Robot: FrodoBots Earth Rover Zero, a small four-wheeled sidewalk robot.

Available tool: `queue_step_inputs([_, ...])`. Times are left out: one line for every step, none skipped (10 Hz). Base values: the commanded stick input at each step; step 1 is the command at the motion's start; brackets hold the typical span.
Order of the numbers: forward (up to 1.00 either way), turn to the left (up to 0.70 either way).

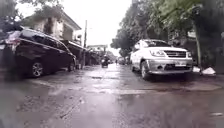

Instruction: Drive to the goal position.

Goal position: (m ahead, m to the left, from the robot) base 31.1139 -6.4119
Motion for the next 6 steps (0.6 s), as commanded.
queue_step_inputs([1.00, 0.00])
queue_step_inputs([1.00, 0.00])
queue_step_inputs([1.00, 0.00])
queue_step_inputs([1.00, 0.00])
queue_step_inputs([1.00, 0.00])
queue_step_inputs([1.00, -0.08])
